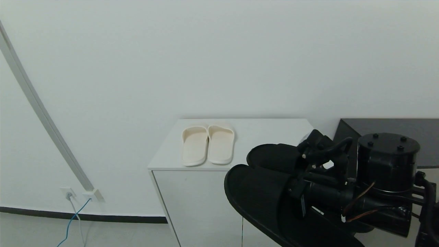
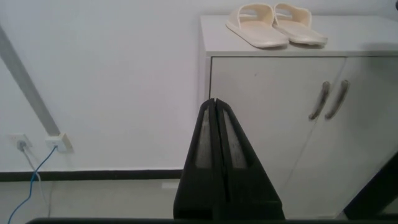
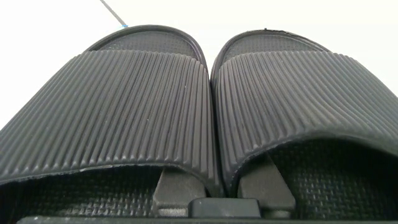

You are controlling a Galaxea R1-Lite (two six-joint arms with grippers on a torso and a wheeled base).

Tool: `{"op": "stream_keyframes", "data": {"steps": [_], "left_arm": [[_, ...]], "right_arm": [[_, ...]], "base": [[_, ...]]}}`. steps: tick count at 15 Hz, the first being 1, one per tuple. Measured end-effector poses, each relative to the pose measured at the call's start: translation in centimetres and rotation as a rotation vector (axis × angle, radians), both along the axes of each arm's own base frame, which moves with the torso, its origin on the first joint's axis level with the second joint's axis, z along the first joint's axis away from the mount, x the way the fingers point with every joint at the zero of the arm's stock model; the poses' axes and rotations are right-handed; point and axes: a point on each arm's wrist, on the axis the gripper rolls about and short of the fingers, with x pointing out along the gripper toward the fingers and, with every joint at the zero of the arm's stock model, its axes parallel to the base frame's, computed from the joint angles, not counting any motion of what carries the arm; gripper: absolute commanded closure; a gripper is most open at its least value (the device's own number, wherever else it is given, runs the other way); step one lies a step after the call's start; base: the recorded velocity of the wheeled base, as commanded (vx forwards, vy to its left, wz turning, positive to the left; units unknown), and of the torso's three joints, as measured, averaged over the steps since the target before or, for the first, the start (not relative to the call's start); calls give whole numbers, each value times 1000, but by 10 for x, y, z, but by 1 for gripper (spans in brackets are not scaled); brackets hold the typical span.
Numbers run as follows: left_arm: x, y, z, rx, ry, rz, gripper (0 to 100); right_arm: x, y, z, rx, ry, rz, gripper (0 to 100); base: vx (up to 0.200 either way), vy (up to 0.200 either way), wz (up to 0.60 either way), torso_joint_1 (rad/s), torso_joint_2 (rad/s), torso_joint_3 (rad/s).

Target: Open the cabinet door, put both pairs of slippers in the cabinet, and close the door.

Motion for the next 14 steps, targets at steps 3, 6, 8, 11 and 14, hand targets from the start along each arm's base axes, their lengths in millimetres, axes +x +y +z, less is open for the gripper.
{"op": "stream_keyframes", "data": {"steps": [3,6,8,11,14], "left_arm": [[0,0,0,0,1,2,100],[0,0,0,0,0,2,100],[0,0,0,-1,1,2,100],[0,0,0,-3,1,3,100],[0,0,0,0,1,3,100]], "right_arm": [[1,1,-1,6,12,5,100],[2,2,-4,-3,18,0,100],[1,1,-5,-6,19,0,100],[1,-2,-7,-12,25,-8,100],[0,-3,-9,-17,28,-5,100]], "base": [[-67,0,0,2,2,1],[0,0,0,0,0,0],[0,0,0,0,0,0],[0,0,0,0,0,0],[0,0,0,0,0,0]]}}
